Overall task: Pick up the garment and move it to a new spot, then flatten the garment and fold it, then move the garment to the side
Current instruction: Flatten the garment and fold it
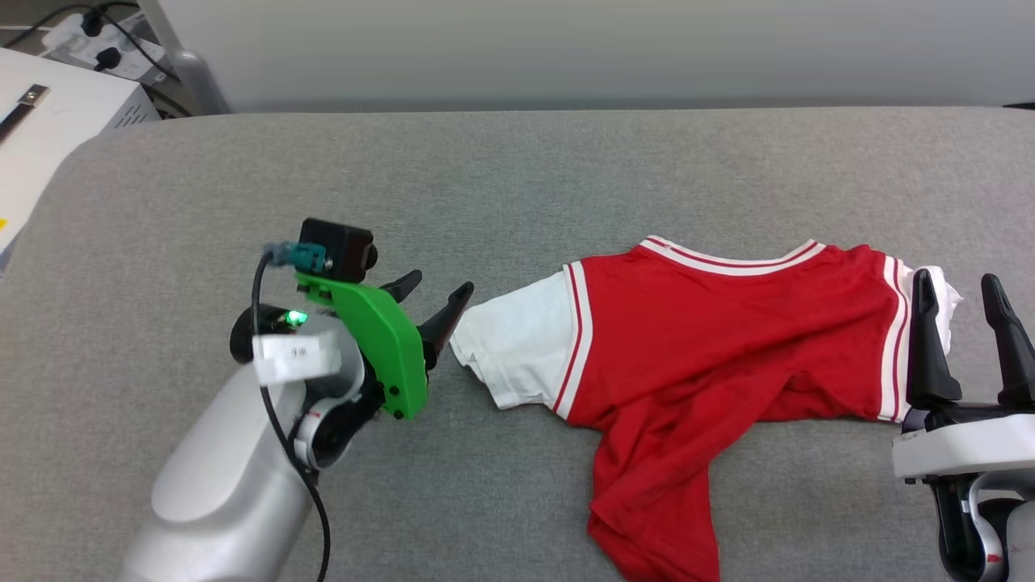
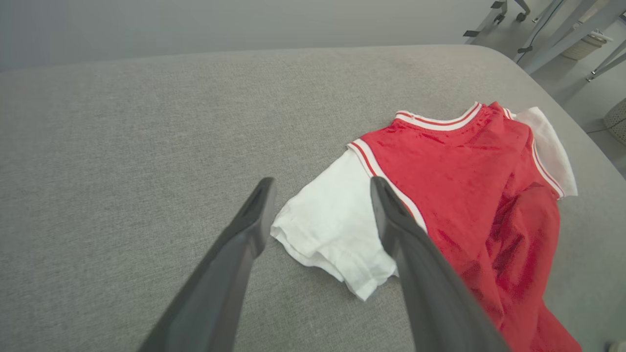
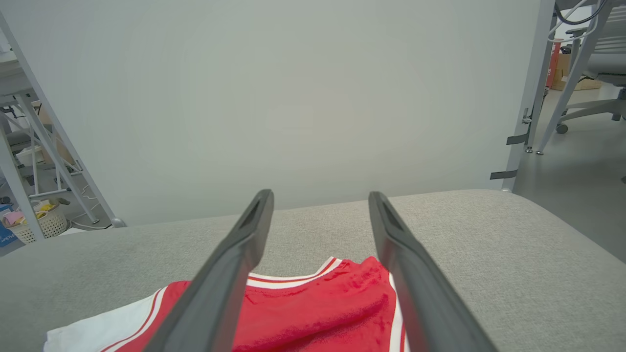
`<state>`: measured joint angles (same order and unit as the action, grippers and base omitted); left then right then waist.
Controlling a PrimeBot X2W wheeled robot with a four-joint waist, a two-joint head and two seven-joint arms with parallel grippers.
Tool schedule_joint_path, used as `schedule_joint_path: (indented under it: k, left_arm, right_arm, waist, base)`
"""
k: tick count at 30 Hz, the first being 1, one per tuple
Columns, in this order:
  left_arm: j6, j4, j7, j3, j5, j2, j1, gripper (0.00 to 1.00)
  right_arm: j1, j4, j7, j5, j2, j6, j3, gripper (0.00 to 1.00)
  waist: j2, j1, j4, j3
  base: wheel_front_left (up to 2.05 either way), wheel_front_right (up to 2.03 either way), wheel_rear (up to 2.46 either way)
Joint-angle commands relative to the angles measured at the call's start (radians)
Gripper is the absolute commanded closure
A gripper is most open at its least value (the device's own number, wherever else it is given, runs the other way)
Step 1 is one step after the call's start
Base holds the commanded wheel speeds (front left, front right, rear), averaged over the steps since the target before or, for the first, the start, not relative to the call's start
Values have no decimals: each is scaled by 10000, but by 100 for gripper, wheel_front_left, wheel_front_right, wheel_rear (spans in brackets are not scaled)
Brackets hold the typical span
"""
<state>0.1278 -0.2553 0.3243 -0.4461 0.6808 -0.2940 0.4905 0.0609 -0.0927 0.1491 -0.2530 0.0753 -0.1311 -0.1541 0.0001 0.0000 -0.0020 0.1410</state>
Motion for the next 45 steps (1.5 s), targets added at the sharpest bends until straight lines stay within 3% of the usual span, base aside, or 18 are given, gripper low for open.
schedule_joint_path:
  k: [1, 6, 10, 28, 30, 38, 45]
  left_arm:
    - [29, -139, 753, -184, 353, -230, 437, 0]
    - [29, -942, 3450, -631, 1213, -881, 1452, 0]
    - [20, -1513, 4371, -724, 1373, -1133, 1961, 0]
    - [17, -3172, 4724, -1641, 880, -1272, 2262, 0]
    - [21, -3232, 4944, -1788, 1054, -1228, 2108, 100]
    - [24, -3048, 4195, -1643, 1319, -1393, 1919, 100]
    - [-326, -2620, 2837, -1005, 1046, -2120, 1944, 100]
  right_arm:
    - [203, -67, 9, 79, -39, 4, 17, 0]
    - [393, -10, 142, 35, -119, 4, 171, 0]
    - [505, 136, 231, 9, -169, 4, 394, 0]
    - [792, 558, 482, -269, -242, 4, 488, 0]
    - [821, 571, 474, -255, -243, 4, 465, 0]
    - [837, 550, 357, -131, -246, 4, 331, 0]
    - [737, 536, -106, 119, 5, 4, 315, 0]
  waist:
    - [-1, 0, -431, 407]
    - [-1, 0, -859, 762]
    - [-1, 0, -1188, 1040]
    - [-1, 0, -1731, 1672]
    - [-1, 0, -1712, 1657]
    - [-1, 0, -1430, 1474]
    - [-1, 0, -1032, 1076]
  base:
    - [0, 0, 0]
    - [0, 0, 0]
    - [0, 0, 0]
    - [0, 0, 0]
    - [0, 0, 0]
    - [0, 0, 0]
    - [0, 0, 0]
